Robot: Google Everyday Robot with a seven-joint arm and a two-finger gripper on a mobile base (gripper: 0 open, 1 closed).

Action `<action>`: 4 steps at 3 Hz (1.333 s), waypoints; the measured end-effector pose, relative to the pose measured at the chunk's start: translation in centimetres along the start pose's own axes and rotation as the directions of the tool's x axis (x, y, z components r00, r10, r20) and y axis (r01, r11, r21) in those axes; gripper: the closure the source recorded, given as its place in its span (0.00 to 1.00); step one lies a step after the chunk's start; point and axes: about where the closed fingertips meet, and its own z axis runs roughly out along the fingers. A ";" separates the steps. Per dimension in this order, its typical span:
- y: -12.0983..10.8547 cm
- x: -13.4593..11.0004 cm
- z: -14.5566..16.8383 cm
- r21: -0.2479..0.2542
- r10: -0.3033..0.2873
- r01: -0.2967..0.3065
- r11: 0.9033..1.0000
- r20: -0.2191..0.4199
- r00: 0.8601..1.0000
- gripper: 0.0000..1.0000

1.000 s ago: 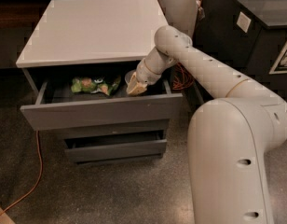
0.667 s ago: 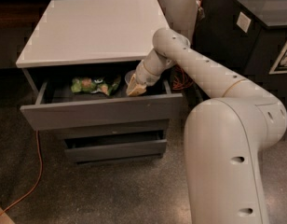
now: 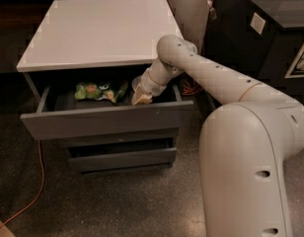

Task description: Pick green rice chip bag from top drawer and place on counter

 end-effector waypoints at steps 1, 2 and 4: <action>1.4 -0.5 0.4 -0.010 0.009 -0.009 1.000 -0.002 1.000 1.00; 2.9 -1.4 0.5 -0.024 0.012 -0.012 1.000 0.006 1.000 1.00; 6.4 -3.6 1.5 -0.081 0.017 -0.015 0.997 0.016 1.000 1.00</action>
Offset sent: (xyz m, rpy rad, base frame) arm -0.0493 0.0168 0.0076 0.0137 0.0351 0.0049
